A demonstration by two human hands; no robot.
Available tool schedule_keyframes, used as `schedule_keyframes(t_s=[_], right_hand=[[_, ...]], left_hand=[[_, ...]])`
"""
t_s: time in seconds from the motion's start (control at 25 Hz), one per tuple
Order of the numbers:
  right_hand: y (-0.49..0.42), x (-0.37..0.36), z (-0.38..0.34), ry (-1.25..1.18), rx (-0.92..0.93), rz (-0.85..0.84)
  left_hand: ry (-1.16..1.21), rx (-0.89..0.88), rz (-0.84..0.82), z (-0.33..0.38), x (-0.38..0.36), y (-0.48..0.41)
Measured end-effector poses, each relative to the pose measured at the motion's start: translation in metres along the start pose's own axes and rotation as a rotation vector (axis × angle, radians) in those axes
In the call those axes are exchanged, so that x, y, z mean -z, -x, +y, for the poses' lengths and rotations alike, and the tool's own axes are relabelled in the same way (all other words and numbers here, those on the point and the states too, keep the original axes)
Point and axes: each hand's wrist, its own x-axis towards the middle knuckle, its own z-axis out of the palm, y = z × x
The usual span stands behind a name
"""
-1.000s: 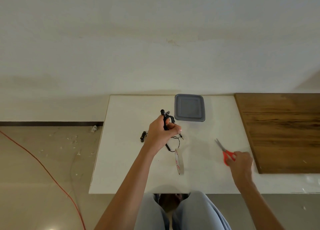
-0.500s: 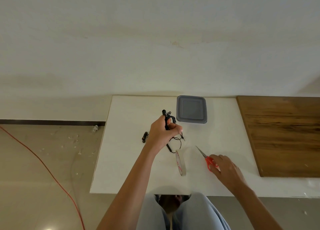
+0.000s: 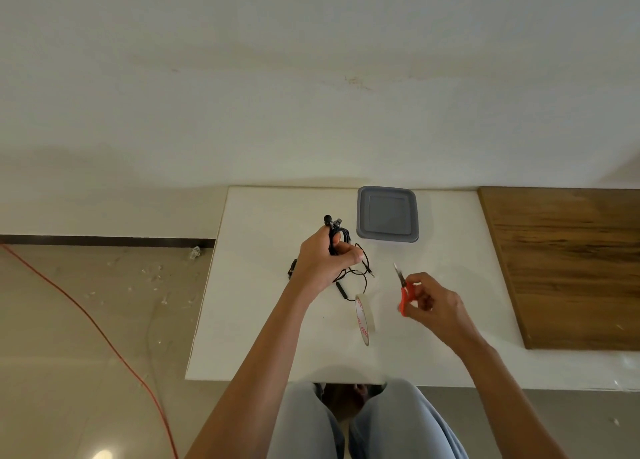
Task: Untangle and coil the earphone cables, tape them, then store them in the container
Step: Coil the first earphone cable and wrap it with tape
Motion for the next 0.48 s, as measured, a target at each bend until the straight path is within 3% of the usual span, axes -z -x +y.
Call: schedule_keyframes(t_s=[0.2,0.48], right_hand=[[-0.017,0.02,-0.019,0.156,-0.05,-0.355],[-0.047,0.023,-0.04,0.363,0.008,-0.643]], left_hand=[[-0.005,-0.014,-0.011,0.0,-0.001,0.0],[-0.023,-0.012,-0.001,-0.002,-0.002,-0.002]])
